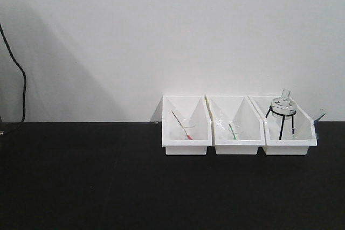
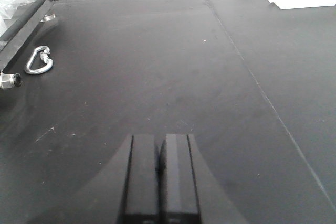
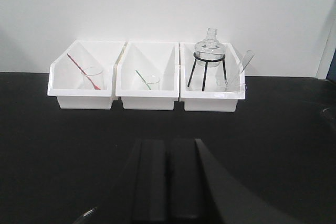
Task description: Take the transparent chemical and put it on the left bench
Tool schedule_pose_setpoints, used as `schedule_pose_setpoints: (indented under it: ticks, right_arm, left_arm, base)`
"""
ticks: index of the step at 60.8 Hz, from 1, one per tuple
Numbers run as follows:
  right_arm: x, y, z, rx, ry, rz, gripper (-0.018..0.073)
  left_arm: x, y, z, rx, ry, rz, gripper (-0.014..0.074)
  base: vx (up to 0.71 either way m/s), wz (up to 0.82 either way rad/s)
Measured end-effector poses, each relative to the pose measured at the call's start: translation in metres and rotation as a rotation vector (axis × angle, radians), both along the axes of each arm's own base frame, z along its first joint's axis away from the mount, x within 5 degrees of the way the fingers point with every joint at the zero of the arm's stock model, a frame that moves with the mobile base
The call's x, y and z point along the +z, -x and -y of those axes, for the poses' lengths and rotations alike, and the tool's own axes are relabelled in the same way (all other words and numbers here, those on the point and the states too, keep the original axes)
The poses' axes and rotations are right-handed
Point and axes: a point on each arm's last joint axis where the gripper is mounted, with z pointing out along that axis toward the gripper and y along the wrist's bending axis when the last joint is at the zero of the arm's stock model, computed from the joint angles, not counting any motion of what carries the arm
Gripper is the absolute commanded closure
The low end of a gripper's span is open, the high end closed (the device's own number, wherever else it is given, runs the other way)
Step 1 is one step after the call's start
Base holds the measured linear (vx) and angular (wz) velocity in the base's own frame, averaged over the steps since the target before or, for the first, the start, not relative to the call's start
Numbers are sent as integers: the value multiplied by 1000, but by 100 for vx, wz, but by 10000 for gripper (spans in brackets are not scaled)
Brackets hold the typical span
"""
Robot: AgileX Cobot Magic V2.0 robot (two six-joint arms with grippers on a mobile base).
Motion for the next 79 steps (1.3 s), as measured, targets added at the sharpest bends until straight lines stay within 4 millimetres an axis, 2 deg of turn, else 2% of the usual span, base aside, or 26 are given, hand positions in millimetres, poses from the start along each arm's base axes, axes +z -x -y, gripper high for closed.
schedule_pose_setpoints:
  ticks: [9, 15, 25, 33, 46, 79]
  right_arm:
    - [-1, 1, -1, 3, -38, -12, 567]
    - [-6, 9, -2, 31, -42, -19, 567]
    - [-36, 33, -4, 94, -33, 60, 567]
    - [-71, 51, -1, 86, -47, 118, 567]
    - [-124, 54, 6, -42, -116, 76, 567]
    - [-125, 53, 7, -59, -163, 116, 567]
  left_arm:
    - [0, 0, 0, 0, 0, 0, 600]
    - [0, 0, 0, 0, 0, 0, 600]
    - [0, 0, 0, 0, 0, 0, 600]
    - [0, 0, 0, 0, 0, 0, 600]
    - [0, 0, 0, 0, 0, 0, 600]
    - [0, 0, 0, 0, 0, 0, 600]
  base:
    - [0, 0]
    - [0, 0]
    - [0, 0]
    - [0, 0]
    - [0, 0]
    - [0, 0]
